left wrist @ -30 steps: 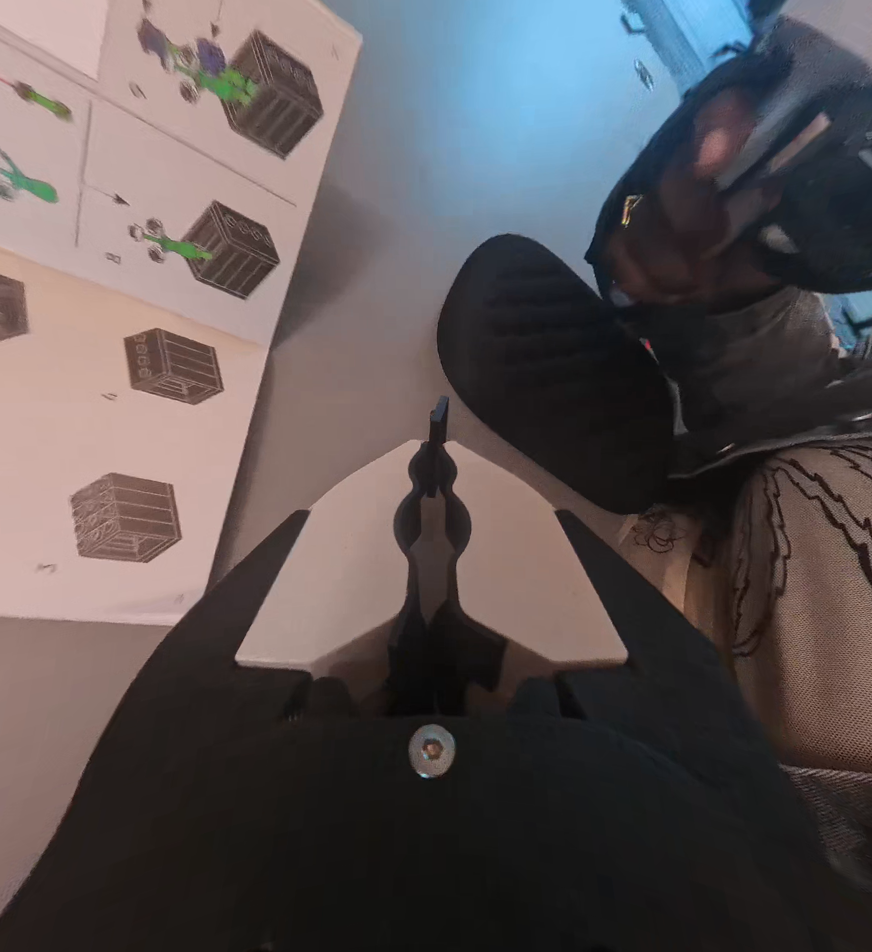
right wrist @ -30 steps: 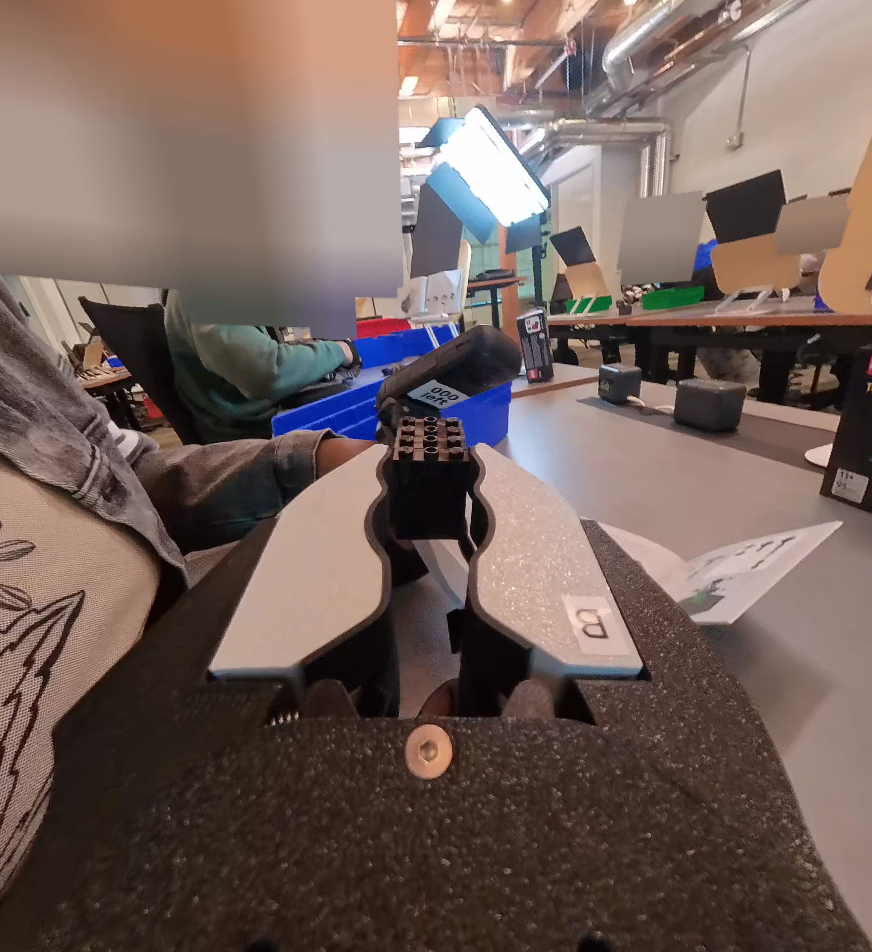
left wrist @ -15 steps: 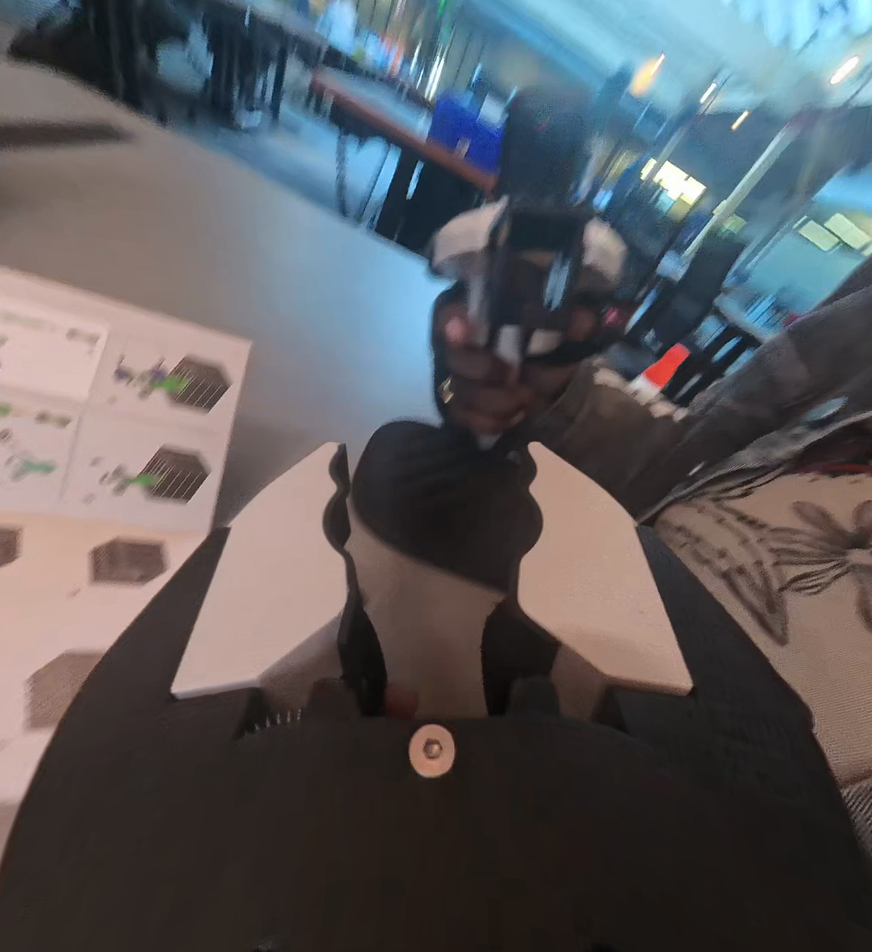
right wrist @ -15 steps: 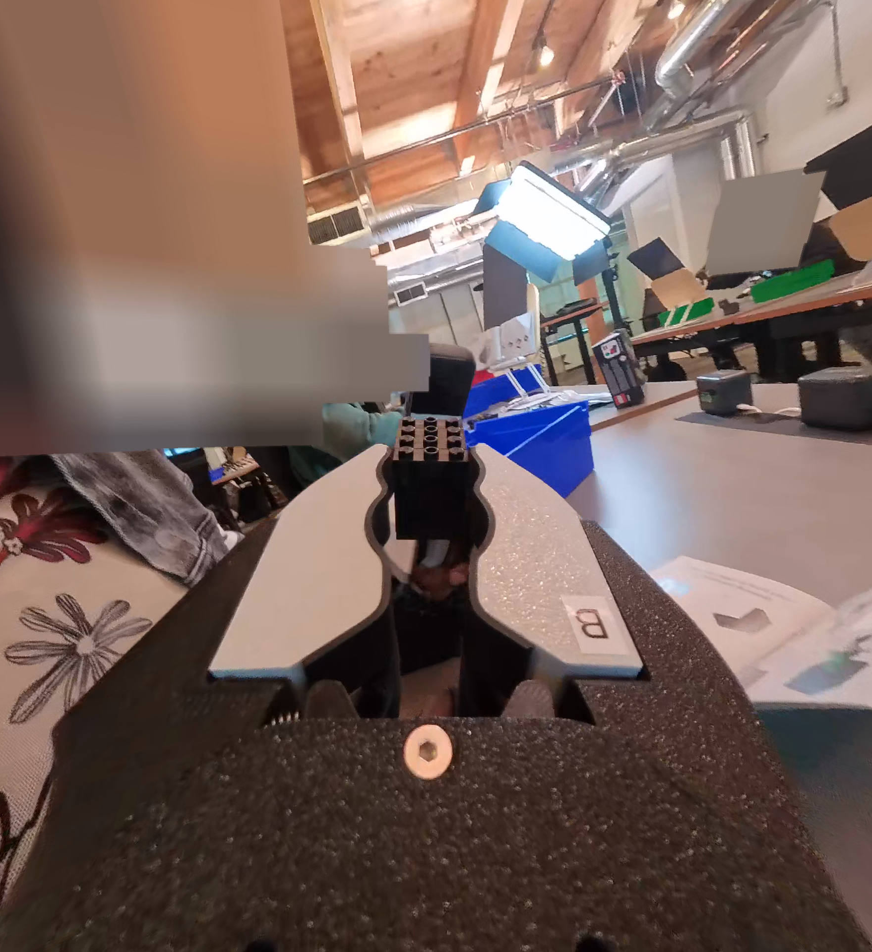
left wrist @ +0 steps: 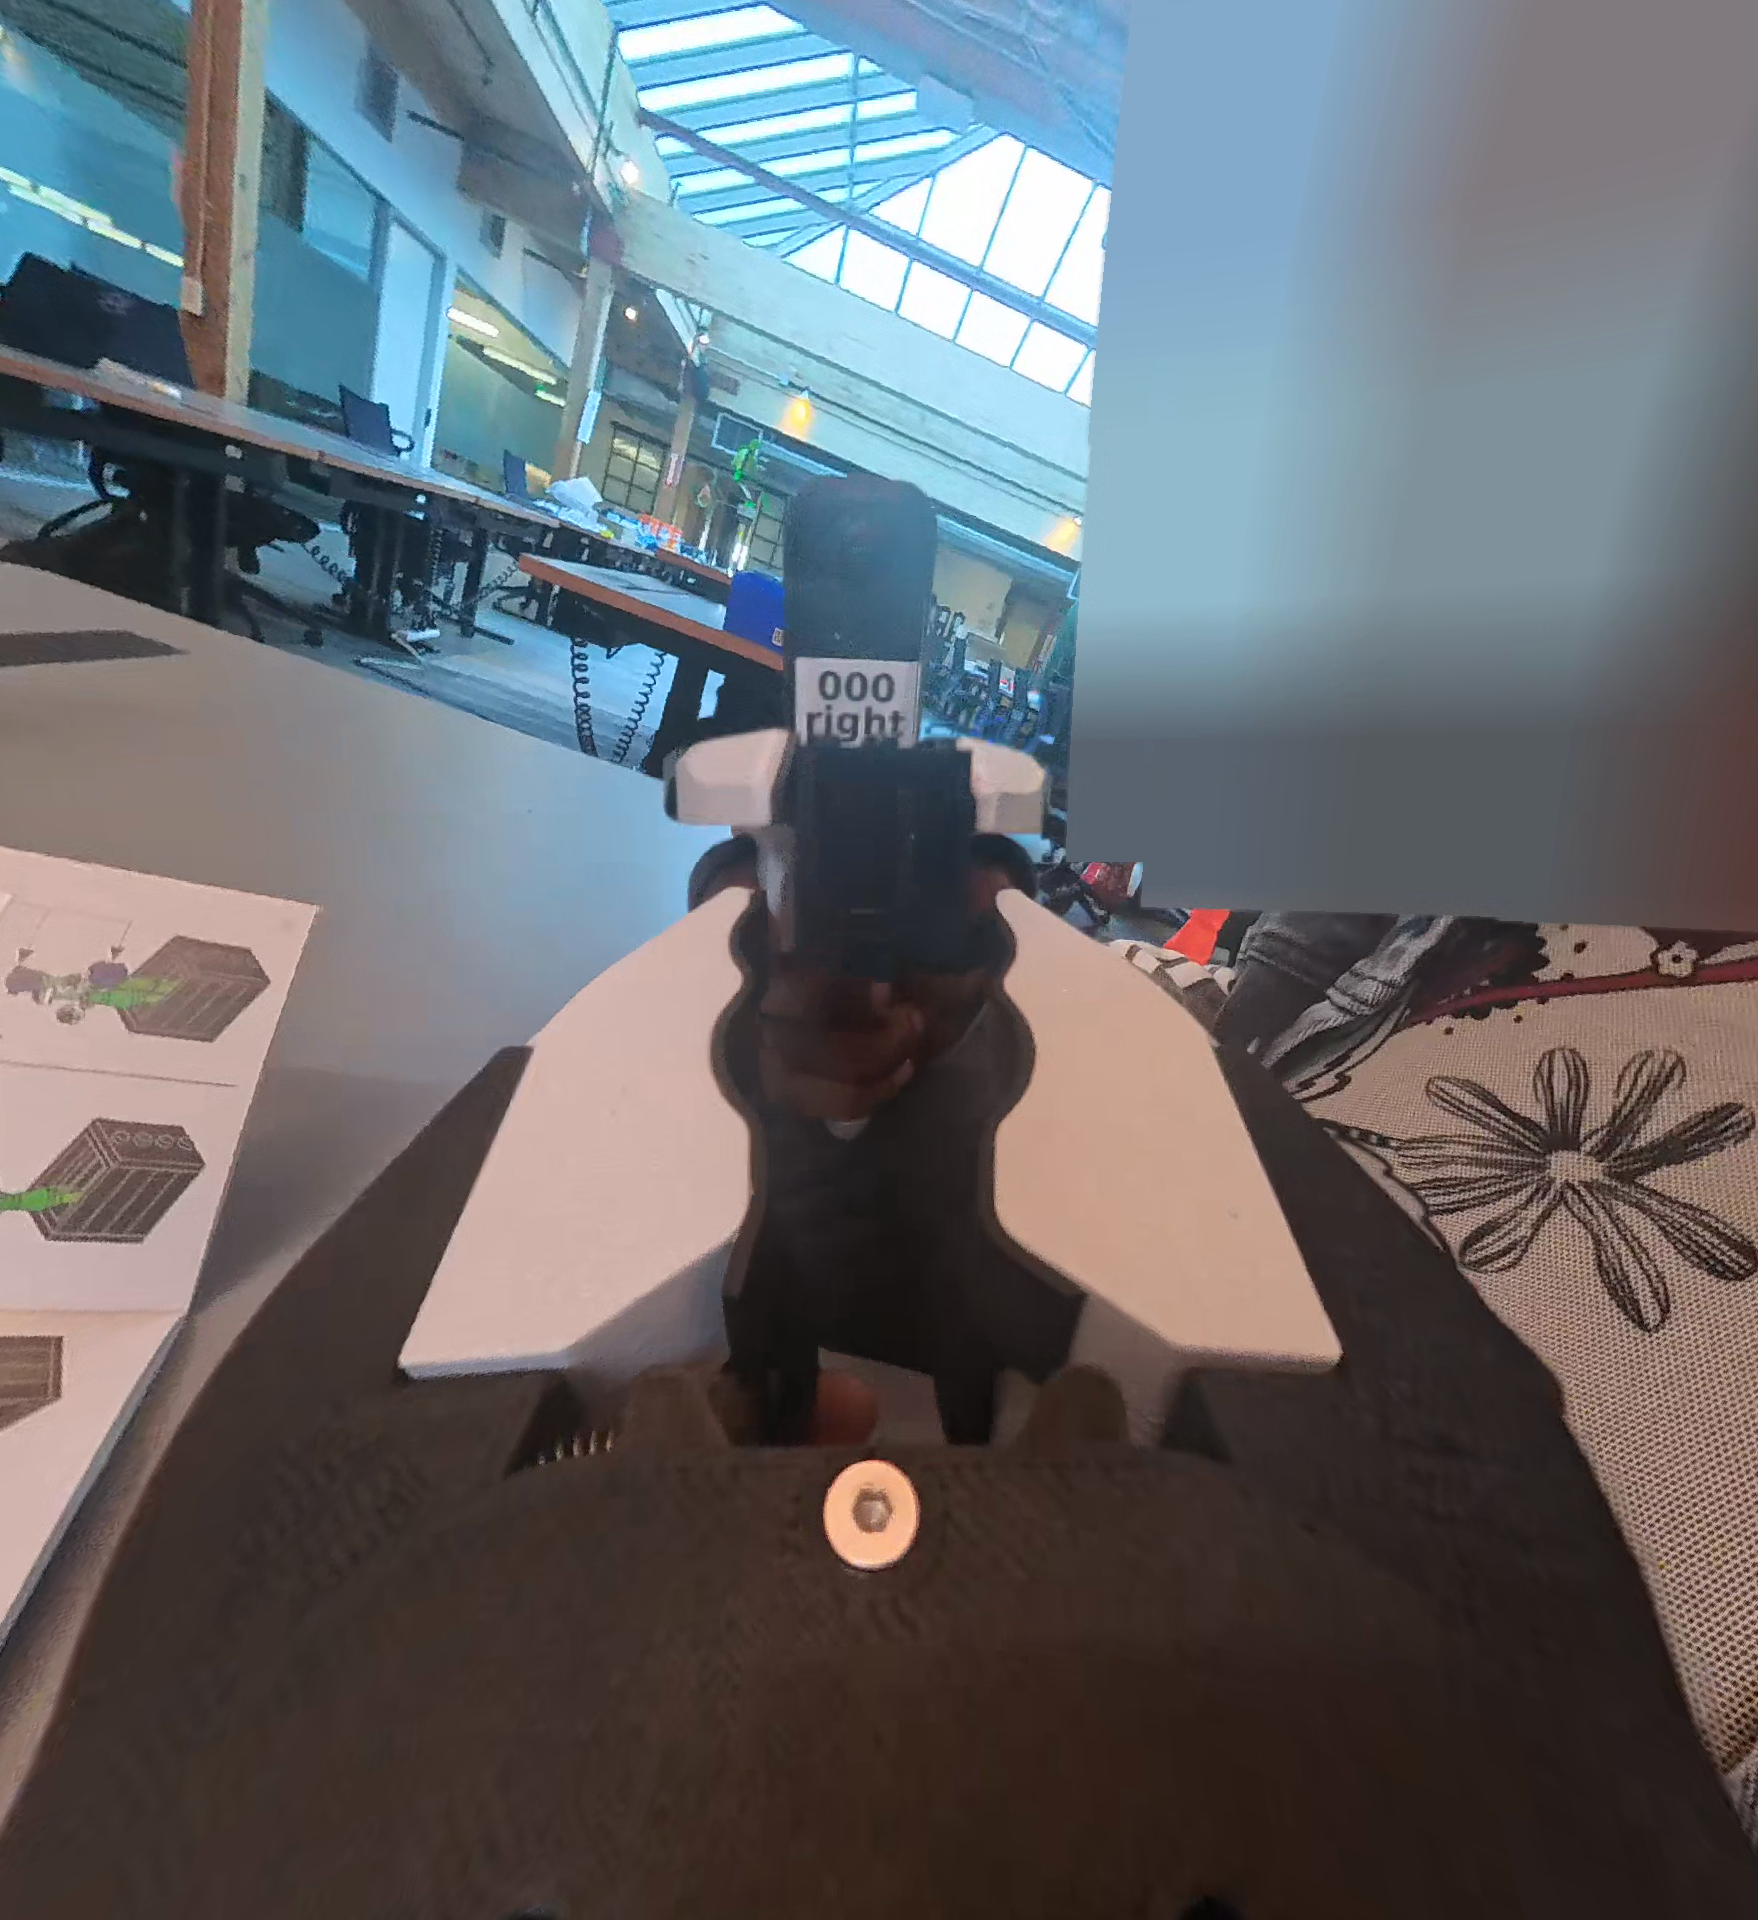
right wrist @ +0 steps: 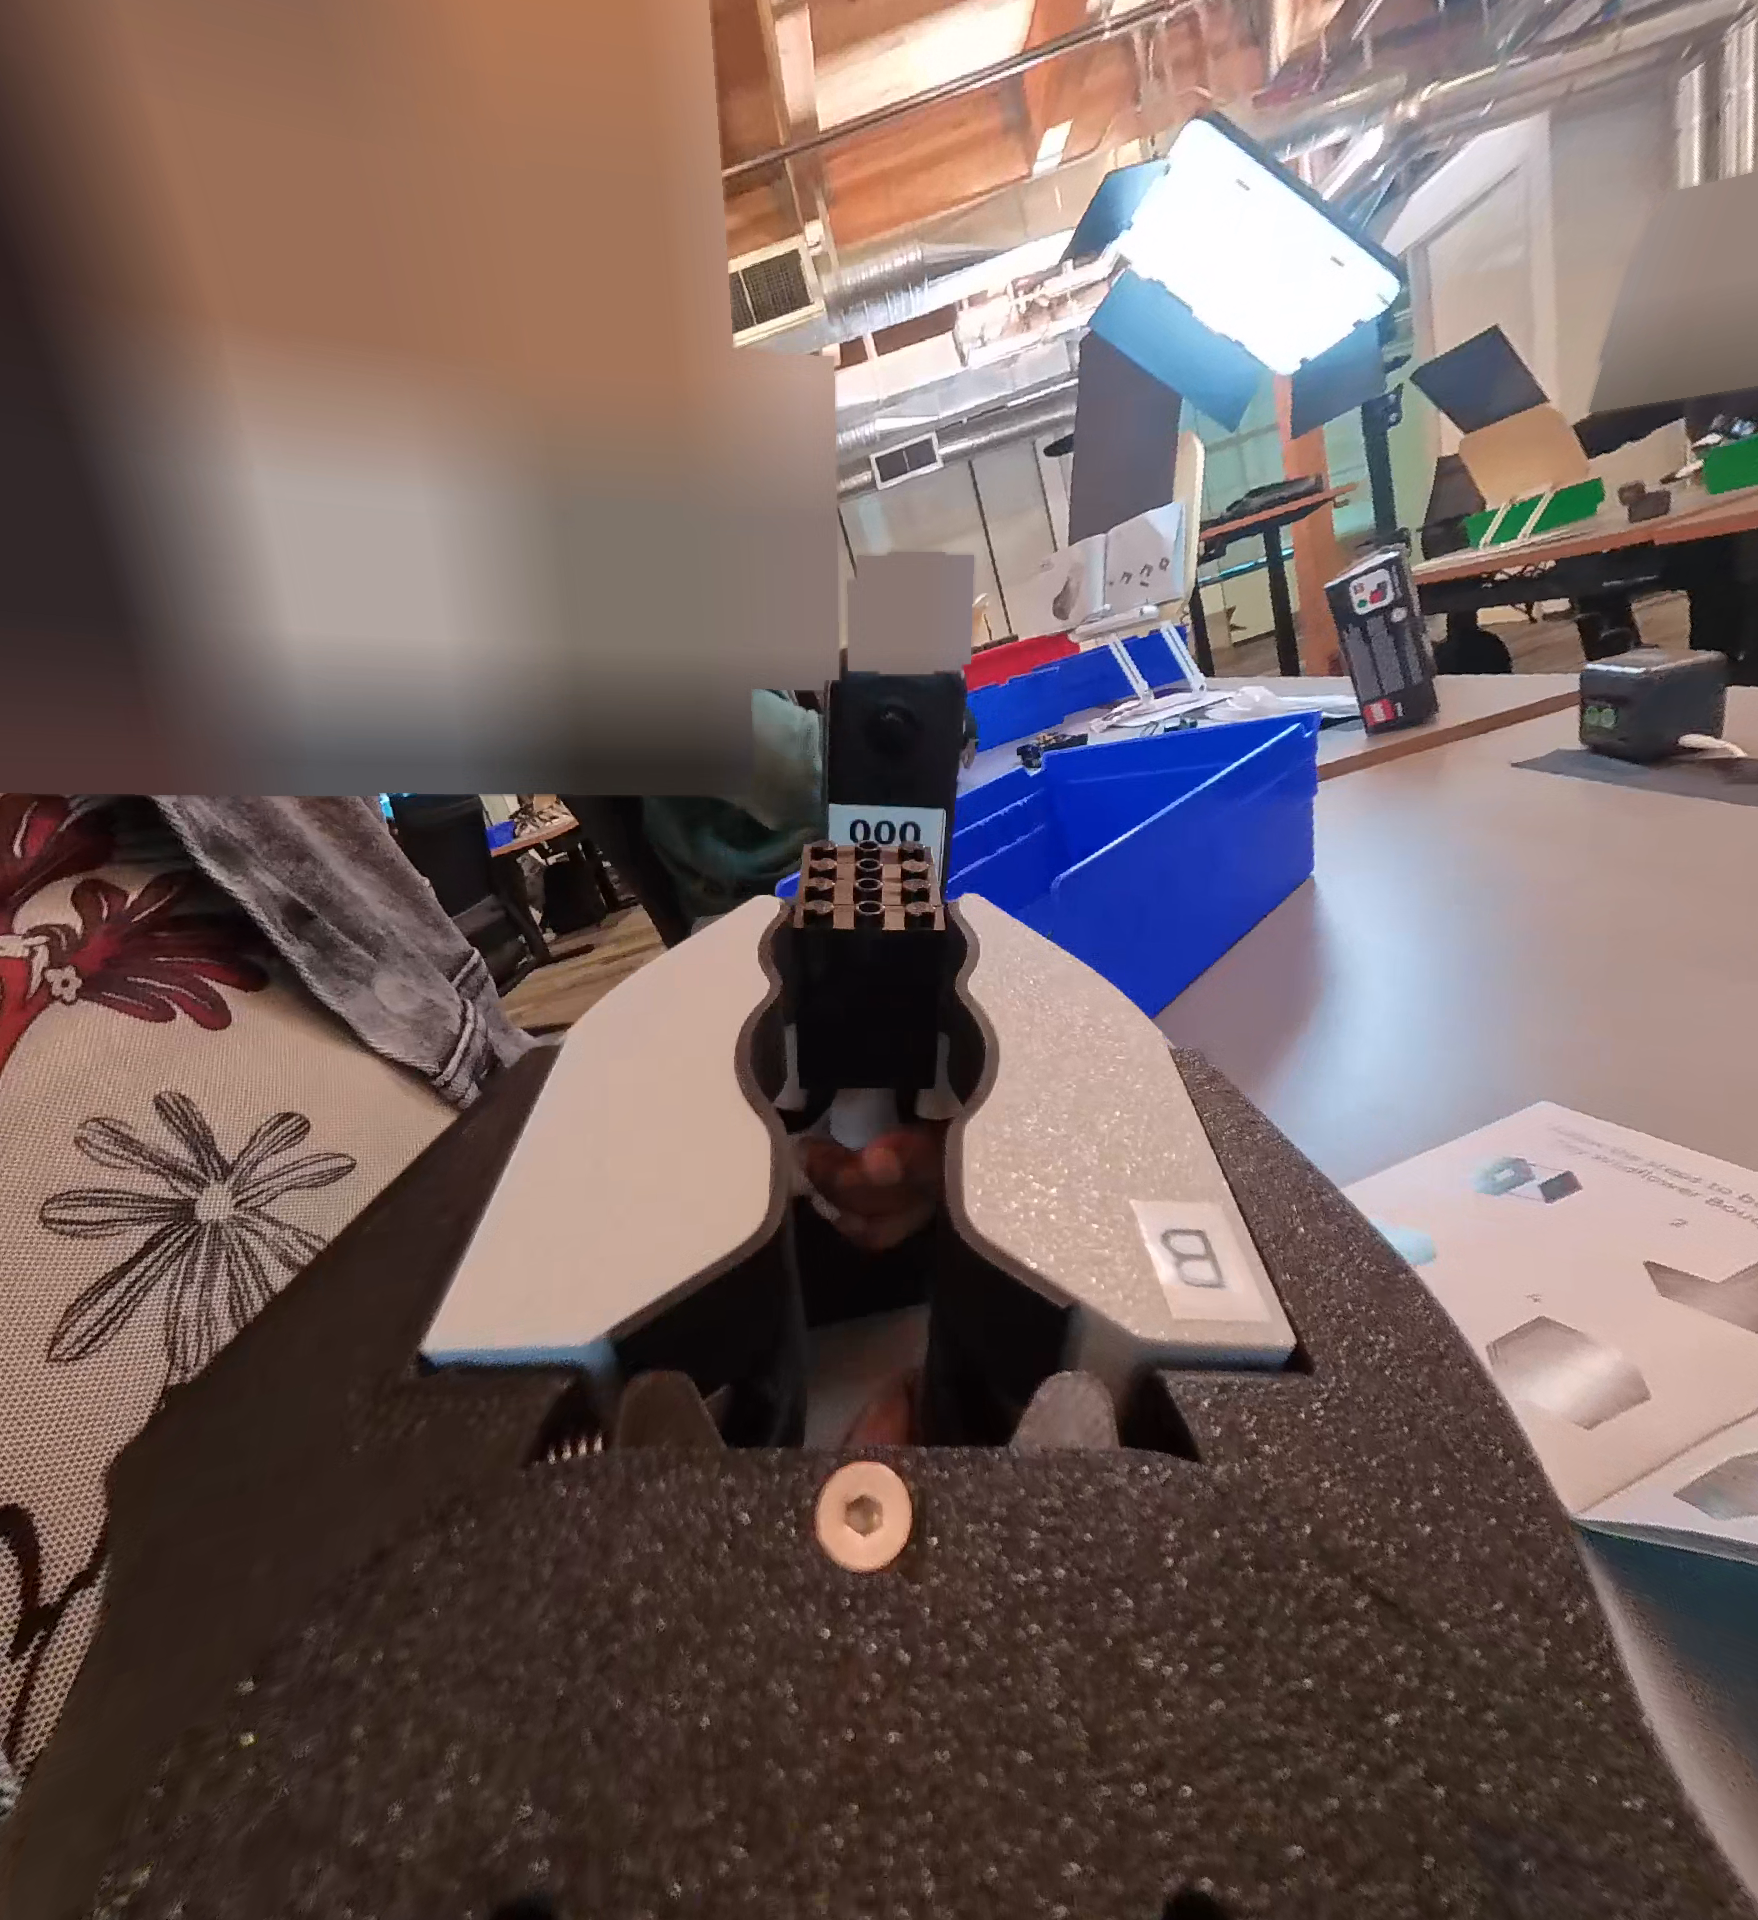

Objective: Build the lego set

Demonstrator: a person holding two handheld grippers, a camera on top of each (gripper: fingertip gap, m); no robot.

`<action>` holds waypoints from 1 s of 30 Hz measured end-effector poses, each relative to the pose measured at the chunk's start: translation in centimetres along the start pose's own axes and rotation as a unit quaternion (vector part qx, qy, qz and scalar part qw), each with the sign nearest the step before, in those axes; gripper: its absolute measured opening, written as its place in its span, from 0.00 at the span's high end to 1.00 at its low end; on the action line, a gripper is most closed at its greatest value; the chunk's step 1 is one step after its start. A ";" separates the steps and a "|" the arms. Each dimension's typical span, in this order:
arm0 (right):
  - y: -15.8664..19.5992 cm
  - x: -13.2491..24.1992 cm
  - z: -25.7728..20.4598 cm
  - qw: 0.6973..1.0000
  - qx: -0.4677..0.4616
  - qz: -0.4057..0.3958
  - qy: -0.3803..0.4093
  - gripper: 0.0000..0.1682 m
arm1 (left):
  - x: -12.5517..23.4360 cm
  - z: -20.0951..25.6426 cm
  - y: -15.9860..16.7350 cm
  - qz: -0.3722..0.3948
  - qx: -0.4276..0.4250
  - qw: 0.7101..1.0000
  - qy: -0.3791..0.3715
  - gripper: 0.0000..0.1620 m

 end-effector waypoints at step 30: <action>7.9 -1.3 4.7 0.819 0.111 -0.549 0.125 0.77 | 7.5 0.5 0.2 0.020 -0.085 0.988 -0.124 0.83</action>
Point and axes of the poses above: each gripper's, where its closed fingertips meet, x back along the fingers, y out of its underside, z = x × y across the jaws, the point moved 8 cm from there along x, back along the fingers, and after that the axes turned 6 degrees about x, right-handed, at the moved point
